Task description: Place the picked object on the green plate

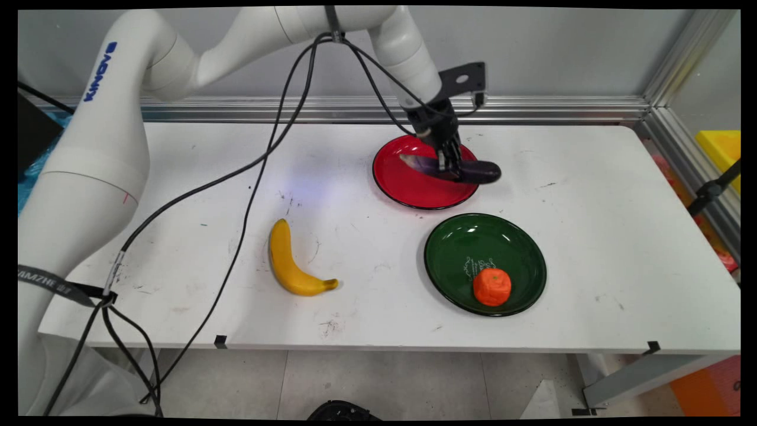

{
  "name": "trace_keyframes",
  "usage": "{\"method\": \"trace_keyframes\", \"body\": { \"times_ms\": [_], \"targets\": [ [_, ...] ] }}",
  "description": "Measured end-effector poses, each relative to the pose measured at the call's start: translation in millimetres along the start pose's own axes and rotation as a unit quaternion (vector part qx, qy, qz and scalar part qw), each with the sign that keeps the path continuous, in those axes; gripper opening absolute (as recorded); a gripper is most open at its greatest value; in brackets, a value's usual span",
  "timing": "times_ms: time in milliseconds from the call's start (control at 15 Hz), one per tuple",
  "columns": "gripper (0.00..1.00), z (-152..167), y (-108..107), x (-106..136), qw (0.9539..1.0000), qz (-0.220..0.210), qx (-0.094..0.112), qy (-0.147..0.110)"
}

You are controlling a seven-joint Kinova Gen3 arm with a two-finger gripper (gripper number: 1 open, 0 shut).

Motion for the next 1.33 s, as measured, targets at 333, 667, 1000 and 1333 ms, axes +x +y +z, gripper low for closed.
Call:
{"method": "trace_keyframes", "body": {
  "times_ms": [333, 667, 1000, 1333],
  "targets": [
    [0.00, 12.6, 46.4, 18.4, 0.9999, 0.011, -0.005, 0.010],
    [0.00, 25.9, 76.4, 31.7, 0.9997, 0.014, -0.008, 0.017],
    [0.00, 39.5, 98.7, 35.6, 0.9997, 0.010, -0.012, 0.018],
    [0.00, 55.1, 118.6, 37.7, 0.9996, 0.003, -0.017, 0.020]
  ]
}}
